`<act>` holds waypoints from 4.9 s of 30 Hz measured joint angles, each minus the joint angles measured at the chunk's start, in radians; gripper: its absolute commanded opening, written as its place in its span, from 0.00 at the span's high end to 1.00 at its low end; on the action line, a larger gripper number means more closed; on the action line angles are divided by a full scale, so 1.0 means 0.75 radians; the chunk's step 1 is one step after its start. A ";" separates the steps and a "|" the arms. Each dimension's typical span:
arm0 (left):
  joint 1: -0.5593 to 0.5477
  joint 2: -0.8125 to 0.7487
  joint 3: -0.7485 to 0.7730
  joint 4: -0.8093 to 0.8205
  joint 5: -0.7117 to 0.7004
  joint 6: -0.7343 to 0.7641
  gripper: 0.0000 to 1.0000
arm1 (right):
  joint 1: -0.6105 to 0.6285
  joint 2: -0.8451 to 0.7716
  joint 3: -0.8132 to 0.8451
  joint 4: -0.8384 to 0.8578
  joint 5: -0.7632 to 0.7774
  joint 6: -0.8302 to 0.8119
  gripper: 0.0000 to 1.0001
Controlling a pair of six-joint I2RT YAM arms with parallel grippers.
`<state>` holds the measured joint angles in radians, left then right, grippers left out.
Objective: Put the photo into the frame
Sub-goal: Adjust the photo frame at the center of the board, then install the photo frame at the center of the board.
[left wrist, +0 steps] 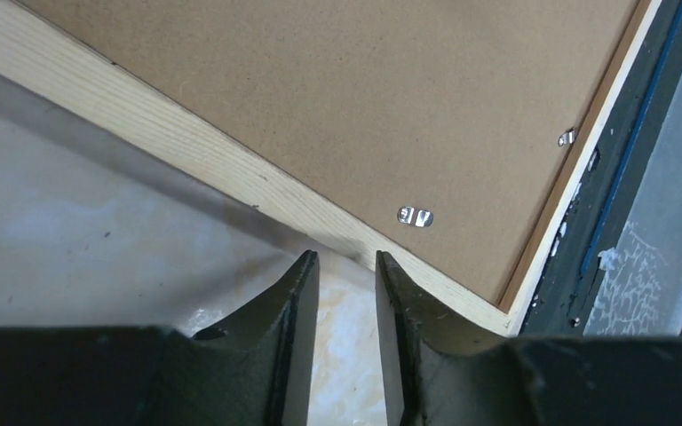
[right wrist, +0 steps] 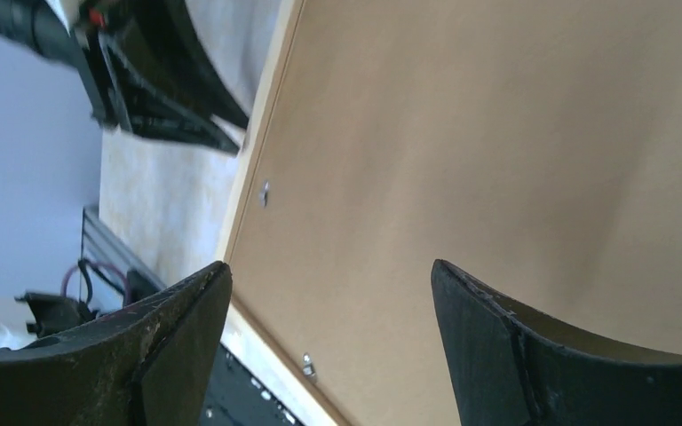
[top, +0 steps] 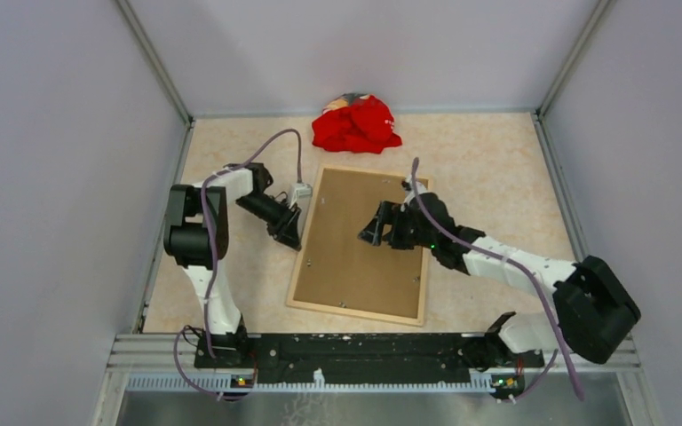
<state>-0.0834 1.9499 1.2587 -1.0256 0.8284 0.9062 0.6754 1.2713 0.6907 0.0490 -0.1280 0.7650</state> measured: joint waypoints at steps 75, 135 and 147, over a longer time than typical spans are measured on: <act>0.001 0.070 0.015 -0.005 0.054 -0.124 0.92 | 0.467 0.938 0.454 0.539 -0.131 0.241 0.23; 0.001 0.058 0.002 0.007 0.051 -0.117 0.92 | 0.488 0.917 0.435 0.527 0.010 0.323 0.25; 0.005 0.039 -0.024 0.030 0.057 -0.099 0.92 | 0.521 0.918 0.435 0.532 0.134 0.385 0.25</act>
<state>-0.0795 1.9793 1.2404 -1.0035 0.8715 0.8322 1.0664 1.9598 1.0168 0.4477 -0.0277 1.0538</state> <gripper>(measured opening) 0.081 0.751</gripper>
